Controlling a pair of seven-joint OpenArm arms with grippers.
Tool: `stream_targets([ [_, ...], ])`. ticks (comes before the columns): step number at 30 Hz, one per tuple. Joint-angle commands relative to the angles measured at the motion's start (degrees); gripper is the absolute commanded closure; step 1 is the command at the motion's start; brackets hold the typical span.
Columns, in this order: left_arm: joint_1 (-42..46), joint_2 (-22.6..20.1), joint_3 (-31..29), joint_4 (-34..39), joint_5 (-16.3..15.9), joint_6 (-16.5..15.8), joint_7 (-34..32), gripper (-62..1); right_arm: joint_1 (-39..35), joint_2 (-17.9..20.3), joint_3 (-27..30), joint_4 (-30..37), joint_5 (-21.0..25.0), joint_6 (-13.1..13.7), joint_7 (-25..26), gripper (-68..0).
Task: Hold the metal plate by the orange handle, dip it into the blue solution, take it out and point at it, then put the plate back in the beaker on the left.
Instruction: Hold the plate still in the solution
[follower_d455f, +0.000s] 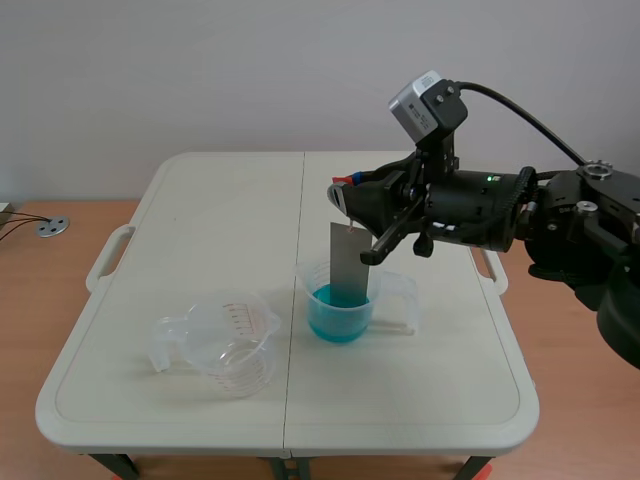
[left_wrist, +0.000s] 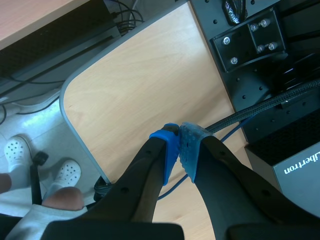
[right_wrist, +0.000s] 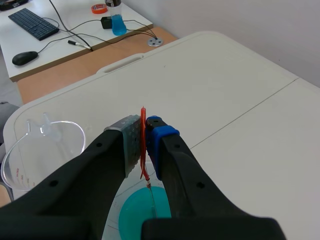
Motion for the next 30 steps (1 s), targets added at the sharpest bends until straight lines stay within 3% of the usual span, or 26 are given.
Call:
stream_targets([
  [1, 0.5, 0.1, 0.1, 0.5, -0.2, -0.1, -0.4, -2.7, 1.1, 0.2, 0.0, 0.4, 0.0, 0.1, 0.0, -1.3],
  [15, 0.5, 0.1, 0.1, 0.5, -0.2, -0.1, -0.4, -2.7, 1.1, 0.6, 0.2, 0.8, 0.5, 0.4, 0.8, -1.3],
  [20, 0.5, 0.1, 0.1, 0.5, -0.2, -0.1, -0.4, -2.7, 1.1, 1.3, 0.9, 1.9, 2.2, 2.6, 0.9, -1.3],
  [30, 0.5, 0.1, 0.1, 0.5, -0.2, -0.1, -0.4, -2.7, 1.1, 1.6, 4.1, 4.9, 3.2, 2.6, 0.1, -1.3],
])
